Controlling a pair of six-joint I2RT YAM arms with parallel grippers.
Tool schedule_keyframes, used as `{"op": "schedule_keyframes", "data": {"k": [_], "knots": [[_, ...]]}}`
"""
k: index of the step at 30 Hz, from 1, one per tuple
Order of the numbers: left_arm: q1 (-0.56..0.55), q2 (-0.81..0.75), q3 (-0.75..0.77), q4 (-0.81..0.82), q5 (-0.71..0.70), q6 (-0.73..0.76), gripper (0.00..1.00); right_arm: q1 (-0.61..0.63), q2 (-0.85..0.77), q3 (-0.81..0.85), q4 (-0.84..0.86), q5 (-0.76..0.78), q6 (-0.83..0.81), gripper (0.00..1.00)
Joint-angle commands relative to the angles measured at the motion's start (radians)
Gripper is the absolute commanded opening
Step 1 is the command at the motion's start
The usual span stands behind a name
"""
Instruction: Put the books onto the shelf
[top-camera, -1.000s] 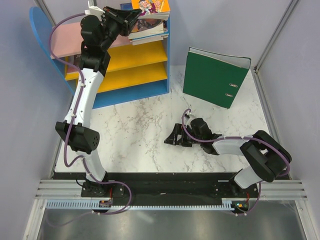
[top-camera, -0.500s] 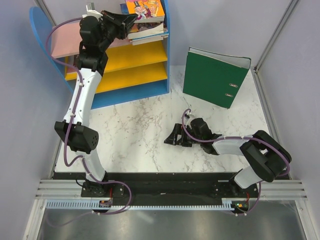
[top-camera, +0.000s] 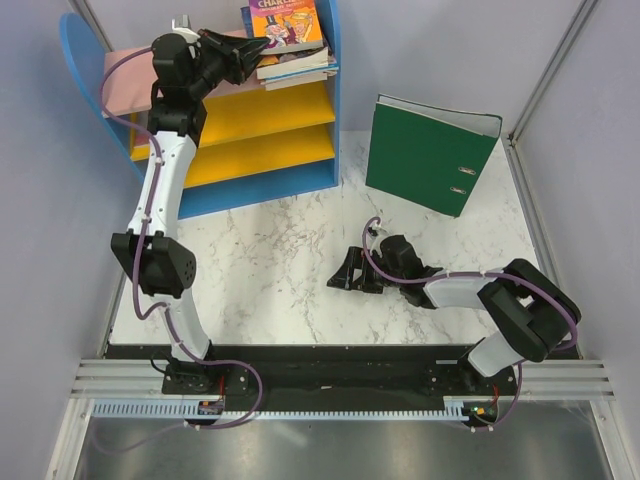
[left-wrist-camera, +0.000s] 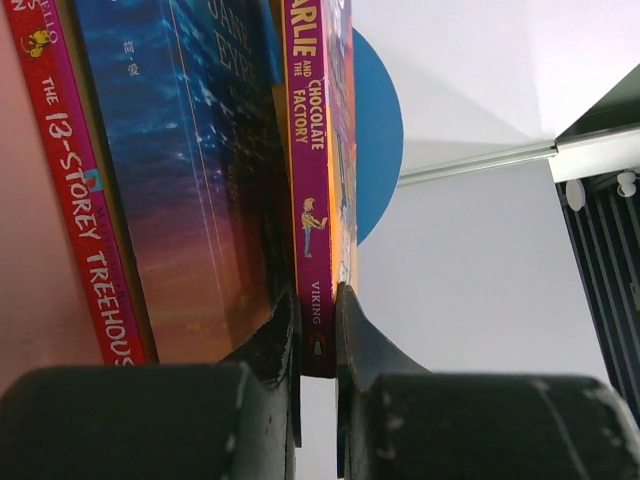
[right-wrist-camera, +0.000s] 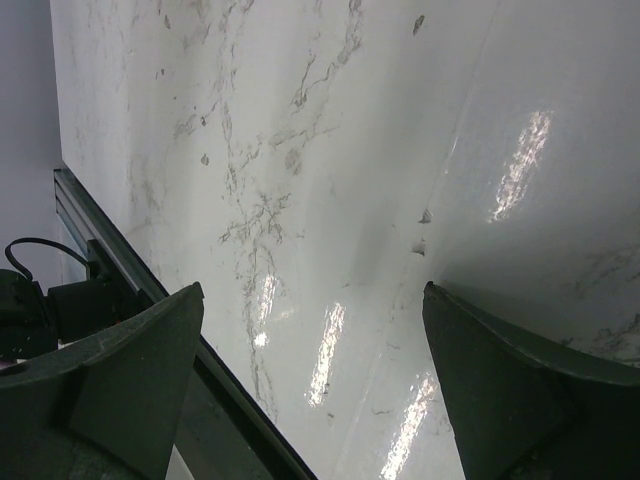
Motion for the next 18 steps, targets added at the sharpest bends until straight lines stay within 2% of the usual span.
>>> {"op": "schedule_keyframes", "data": {"k": [1, 6, 14, 16, 18], "knots": [[-0.004, -0.01, 0.025, 0.032, 0.092, -0.026, 0.11, 0.004, 0.034, 0.0, -0.062, 0.011, -0.017, 0.98], [-0.008, -0.082, -0.036, 0.034, 0.015, 0.044, 0.16, 0.004, 0.035, 0.002, -0.062, 0.009, -0.015, 0.98], [-0.01, -0.12, -0.039, 0.008, 0.001, 0.079, 0.21, 0.004, 0.04, 0.003, -0.062, 0.006, -0.015, 0.98], [-0.011, -0.122, -0.045, 0.007, 0.007, 0.081, 0.27, 0.004, 0.038, 0.003, -0.065, 0.012, -0.015, 0.98], [-0.011, -0.134, -0.061, 0.001, 0.007, 0.087, 0.4, 0.004, 0.035, 0.003, -0.067, 0.014, -0.015, 0.98]]}}
